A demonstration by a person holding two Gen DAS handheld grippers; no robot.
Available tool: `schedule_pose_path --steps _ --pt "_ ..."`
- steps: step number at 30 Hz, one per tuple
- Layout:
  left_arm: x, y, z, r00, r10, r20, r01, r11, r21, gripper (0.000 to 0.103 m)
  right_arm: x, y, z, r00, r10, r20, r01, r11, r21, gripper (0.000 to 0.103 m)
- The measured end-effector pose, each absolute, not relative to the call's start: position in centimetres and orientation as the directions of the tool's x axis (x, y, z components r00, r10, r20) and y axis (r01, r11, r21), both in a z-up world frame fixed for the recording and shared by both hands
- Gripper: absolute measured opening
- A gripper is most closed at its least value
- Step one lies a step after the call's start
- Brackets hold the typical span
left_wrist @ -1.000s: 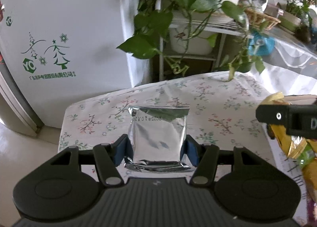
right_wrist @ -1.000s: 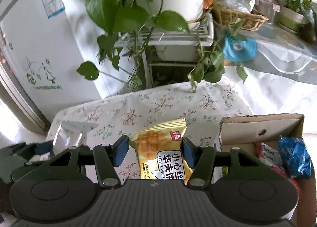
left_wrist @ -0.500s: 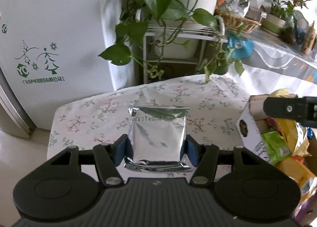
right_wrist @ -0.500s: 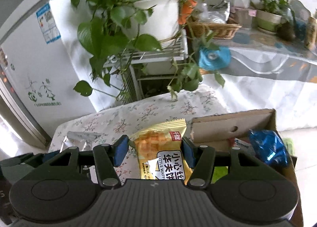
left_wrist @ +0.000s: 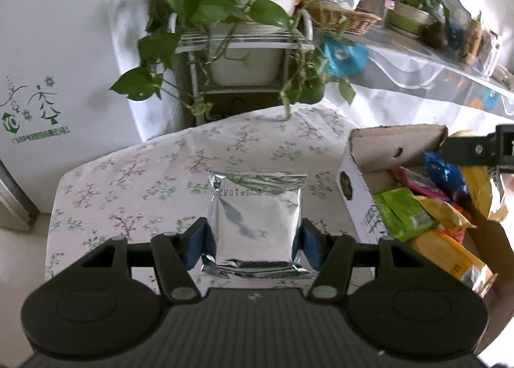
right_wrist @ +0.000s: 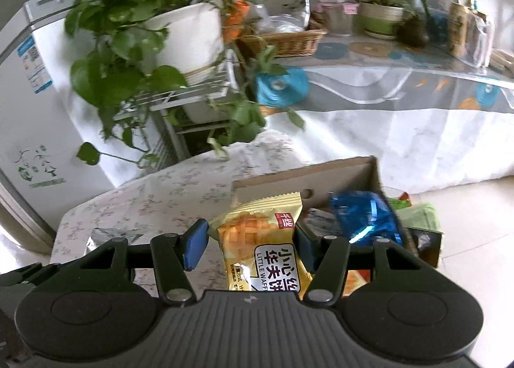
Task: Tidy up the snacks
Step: 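Carry both held packets over the cardboard box, then lower both packets into the box and open both grippers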
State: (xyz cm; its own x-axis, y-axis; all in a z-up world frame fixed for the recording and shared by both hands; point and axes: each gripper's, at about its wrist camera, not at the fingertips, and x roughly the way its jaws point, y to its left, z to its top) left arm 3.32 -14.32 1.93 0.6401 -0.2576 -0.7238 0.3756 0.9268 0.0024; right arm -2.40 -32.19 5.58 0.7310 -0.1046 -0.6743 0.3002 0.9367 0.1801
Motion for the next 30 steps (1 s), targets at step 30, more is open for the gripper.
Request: schedule_pose_path --steps 30 --pt "-2.5 -24.5 3.3 0.531 -0.43 -0.73 0.519 0.846 -0.121 0.06 -6.4 -41.9 5.2 0.74 -0.023 -0.672 0.434 0.78 0.451 0.064"
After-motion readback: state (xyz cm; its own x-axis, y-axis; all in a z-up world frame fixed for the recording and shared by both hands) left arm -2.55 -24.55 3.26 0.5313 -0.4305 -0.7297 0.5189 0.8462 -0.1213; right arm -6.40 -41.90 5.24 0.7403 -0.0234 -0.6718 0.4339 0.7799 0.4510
